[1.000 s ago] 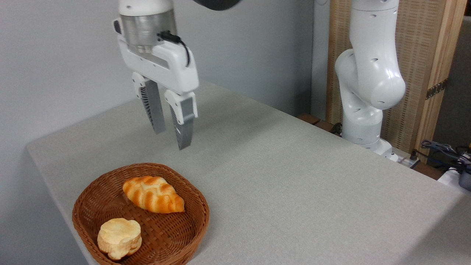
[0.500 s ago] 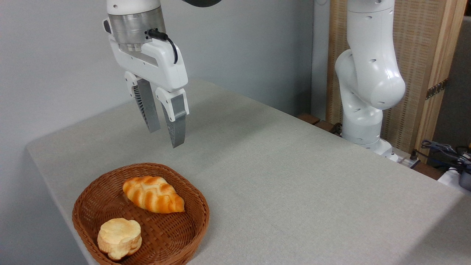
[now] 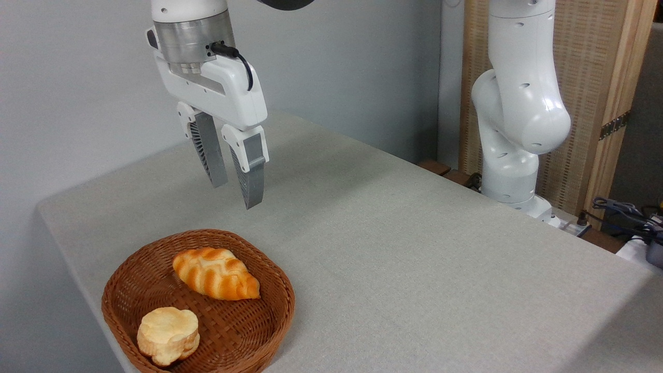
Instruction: Put bread into the basket
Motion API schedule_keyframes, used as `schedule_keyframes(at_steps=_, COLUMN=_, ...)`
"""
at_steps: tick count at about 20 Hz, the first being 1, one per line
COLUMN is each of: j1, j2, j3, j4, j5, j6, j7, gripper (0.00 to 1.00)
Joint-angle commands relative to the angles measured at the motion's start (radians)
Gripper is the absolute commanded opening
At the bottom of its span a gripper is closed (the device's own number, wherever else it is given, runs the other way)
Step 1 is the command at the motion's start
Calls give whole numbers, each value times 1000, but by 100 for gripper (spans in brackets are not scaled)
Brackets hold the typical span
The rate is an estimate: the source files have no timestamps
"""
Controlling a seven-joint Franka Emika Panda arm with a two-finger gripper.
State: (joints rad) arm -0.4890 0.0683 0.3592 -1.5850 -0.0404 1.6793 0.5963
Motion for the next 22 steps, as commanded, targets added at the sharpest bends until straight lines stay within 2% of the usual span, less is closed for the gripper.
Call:
schedule_keyframes(at_steps=1, j1=10, j2=2, j3=-11, j4=19, j5=5, j6=-32, j7=-13, gripper=100)
schedule_keyframes(at_steps=3, j1=62, j2=-5, j3=-61, j4=14, j5=5, j6=-30, j7=-12, gripper=100)
schedule_keyframes(at_steps=6, j1=226, j2=-21, j3=-233, j4=-6, j5=5, j6=-32, j7=-12, gripper=100)
schedule_keyframes(at_steps=7, j1=252, j2=-22, j3=-262, j4=-7, j5=5, j6=-30, j7=-13, gripper=100)
schedule_keyframes(at_steps=10, j1=268, j2=-36, j3=-272, j4=-21, j5=5, j6=-30, j7=-10, gripper=100)
schedule_keyframes(at_steps=21, j1=271, j2=-104, j3=-273, j4=-105, j5=7, j6=-12, j7=11, gripper=100)
schedule_keyframes(at_steps=22, j1=285, j2=-110, j3=-275, j4=-113, j5=7, j6=-4, j7=11, gripper=100)
